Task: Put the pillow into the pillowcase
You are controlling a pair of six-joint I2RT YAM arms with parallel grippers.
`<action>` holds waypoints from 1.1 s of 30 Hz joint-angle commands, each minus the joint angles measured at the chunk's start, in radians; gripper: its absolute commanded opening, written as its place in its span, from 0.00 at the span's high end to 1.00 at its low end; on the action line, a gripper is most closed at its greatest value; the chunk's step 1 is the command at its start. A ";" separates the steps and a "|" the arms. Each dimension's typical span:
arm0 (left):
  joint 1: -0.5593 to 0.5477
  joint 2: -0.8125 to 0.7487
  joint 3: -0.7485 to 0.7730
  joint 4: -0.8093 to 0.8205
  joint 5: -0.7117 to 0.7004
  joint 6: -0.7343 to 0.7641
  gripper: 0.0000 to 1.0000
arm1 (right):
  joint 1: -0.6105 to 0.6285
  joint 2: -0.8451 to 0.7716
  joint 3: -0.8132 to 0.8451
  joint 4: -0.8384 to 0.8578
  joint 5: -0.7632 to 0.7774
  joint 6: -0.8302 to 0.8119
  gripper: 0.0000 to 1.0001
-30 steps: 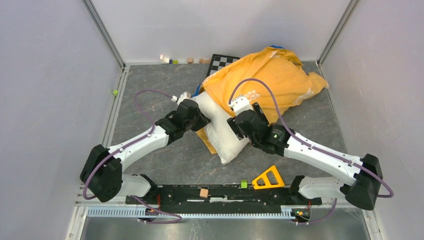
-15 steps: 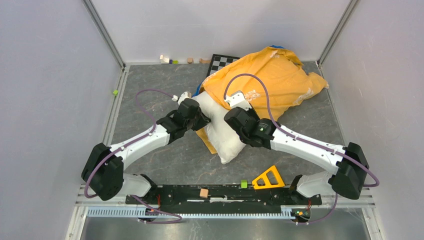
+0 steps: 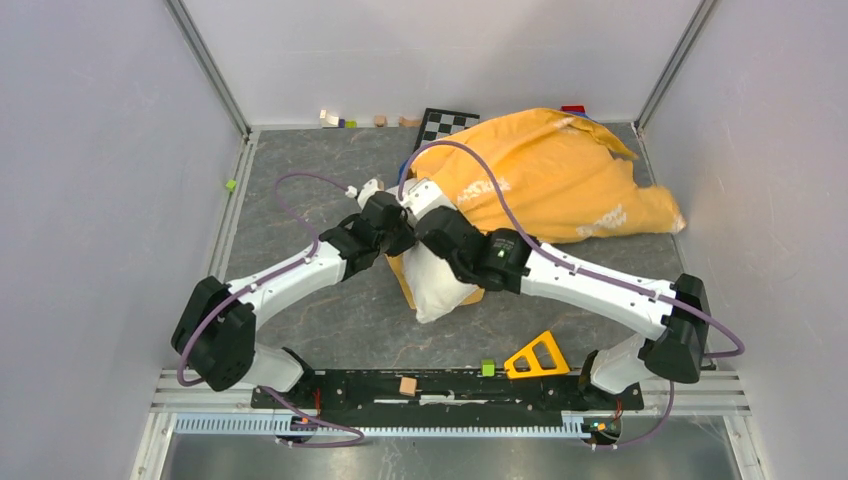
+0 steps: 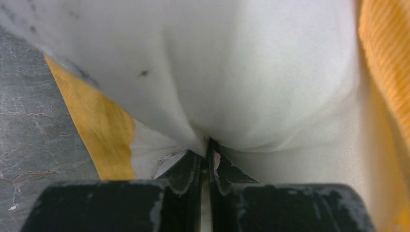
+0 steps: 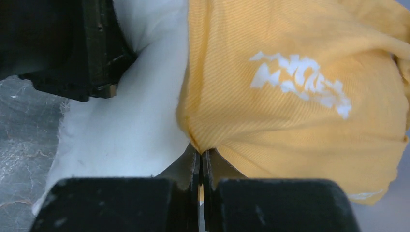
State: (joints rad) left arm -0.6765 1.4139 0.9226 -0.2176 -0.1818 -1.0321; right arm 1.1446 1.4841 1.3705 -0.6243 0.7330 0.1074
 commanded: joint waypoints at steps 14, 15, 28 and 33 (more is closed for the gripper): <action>0.135 -0.426 0.112 -0.326 0.105 0.073 0.05 | -0.338 -0.113 0.293 0.009 -0.249 -0.012 1.00; 0.159 -0.447 0.106 -0.363 0.104 0.051 0.04 | -0.349 -0.108 0.322 0.000 -0.244 -0.014 1.00; 0.303 -0.493 -0.295 -0.089 0.368 -0.180 0.06 | -0.395 -0.035 0.543 -0.052 -0.289 -0.037 1.00; 0.301 -0.359 -0.374 0.080 0.416 -0.220 0.04 | -0.395 -0.019 0.616 -0.077 -0.302 -0.040 1.00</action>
State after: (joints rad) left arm -0.3771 0.9977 0.5678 -0.3355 0.1455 -1.1687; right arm 0.7460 1.4883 1.8637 -0.8261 0.4454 0.0799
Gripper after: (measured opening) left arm 0.947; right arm 0.011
